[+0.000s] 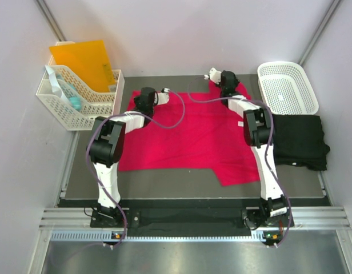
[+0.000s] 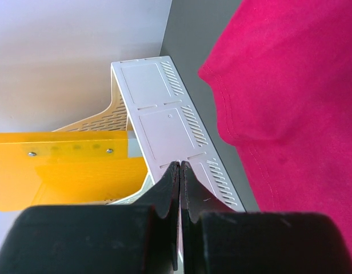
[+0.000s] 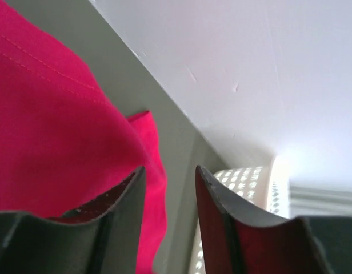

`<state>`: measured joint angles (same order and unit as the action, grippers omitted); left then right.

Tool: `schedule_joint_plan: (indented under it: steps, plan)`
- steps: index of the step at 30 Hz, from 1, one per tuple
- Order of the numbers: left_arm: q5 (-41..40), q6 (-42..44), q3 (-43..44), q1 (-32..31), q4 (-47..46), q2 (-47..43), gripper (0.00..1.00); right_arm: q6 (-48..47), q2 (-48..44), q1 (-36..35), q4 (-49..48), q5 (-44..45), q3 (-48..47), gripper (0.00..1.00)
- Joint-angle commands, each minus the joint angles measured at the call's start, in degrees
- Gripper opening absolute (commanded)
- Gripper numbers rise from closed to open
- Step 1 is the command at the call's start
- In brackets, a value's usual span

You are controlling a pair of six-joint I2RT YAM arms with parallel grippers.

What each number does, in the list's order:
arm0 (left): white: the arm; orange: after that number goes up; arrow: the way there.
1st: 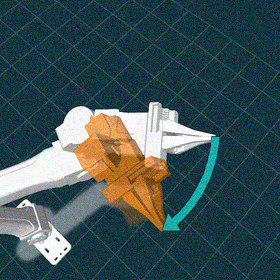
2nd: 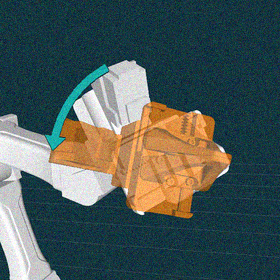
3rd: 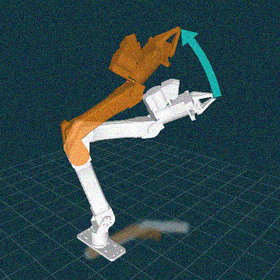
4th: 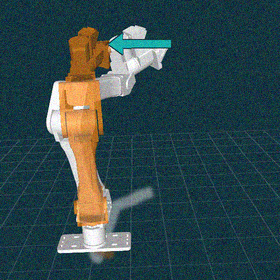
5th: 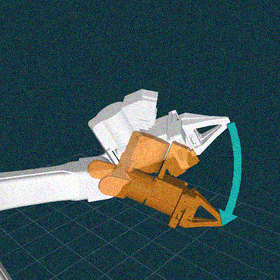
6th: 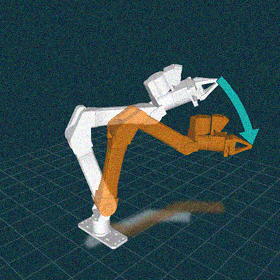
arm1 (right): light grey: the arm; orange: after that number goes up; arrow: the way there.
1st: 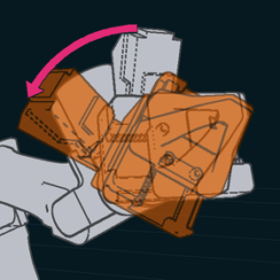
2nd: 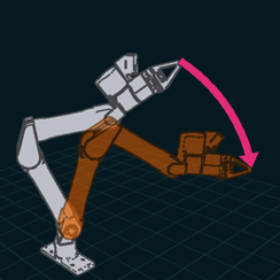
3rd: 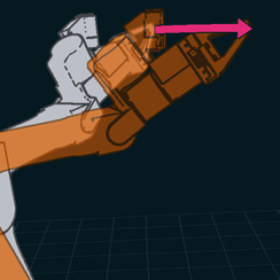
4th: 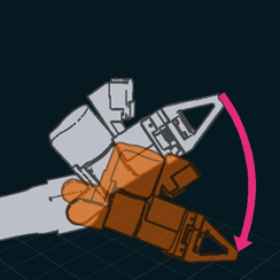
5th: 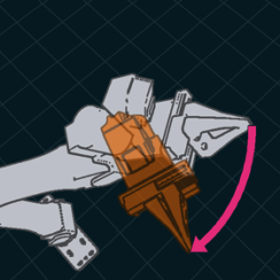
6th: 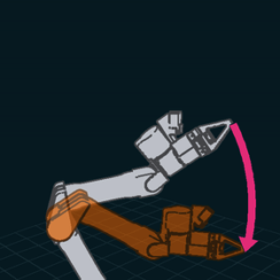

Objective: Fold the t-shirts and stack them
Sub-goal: Flatten the tshirt out

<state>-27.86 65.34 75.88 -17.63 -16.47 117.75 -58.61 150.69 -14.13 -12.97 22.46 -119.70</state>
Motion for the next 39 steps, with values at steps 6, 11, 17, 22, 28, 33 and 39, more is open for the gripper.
schedule_joint_plan:
  steps: [6,11,17,22,28,33,39]
  plan:
    - [0.70,-1.27,1.55,0.05,-2.87,0.11,0.00,15.19,-9.90,0.33,16.97,-2.86,-6.22,0.00]
    - [0.61,-2.32,0.68,0.05,-2.16,-0.59,0.00,16.16,-5.77,1.56,21.59,-3.03,-8.62,0.00]
    - [0.61,-2.15,-1.34,0.05,-2.25,-1.74,0.00,14.05,-2.52,2.35,20.71,-2.68,-7.57,0.00]
    - [0.44,-1.97,-1.26,0.05,-1.81,-1.83,0.00,11.77,-0.84,2.70,20.53,-3.65,-7.57,0.00]
    - [0.35,-1.97,-0.47,-0.13,-1.81,-1.30,0.00,13.25,-1.98,2.79,27.02,-10.74,-7.48,0.00]
    - [0.52,-1.62,1.02,-0.13,-1.99,-0.69,0.00,11.94,-6.63,2.70,37.57,-21.21,-4.23,0.00]
    - [0.44,-0.92,2.52,-0.04,-2.78,-0.42,0.00,9.13,-10.42,2.62,48.91,-30.01,-2.12,0.00]
